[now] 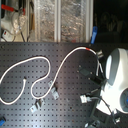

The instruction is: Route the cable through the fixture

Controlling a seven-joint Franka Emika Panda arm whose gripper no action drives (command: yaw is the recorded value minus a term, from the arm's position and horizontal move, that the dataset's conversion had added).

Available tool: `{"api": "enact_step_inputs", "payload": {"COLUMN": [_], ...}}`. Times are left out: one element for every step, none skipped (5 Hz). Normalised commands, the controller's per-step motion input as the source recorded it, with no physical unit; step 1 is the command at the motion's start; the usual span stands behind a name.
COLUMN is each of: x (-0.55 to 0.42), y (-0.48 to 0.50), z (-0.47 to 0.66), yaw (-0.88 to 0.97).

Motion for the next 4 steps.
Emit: {"api": "enact_step_inputs", "payload": {"x": [0.05,0.015,0.0,0.0], "y": [0.325,0.287,0.369,0.0], "z": [0.3,0.32,0.29,0.02], "yaw": [-0.29,-0.53,-0.43,0.0]}}
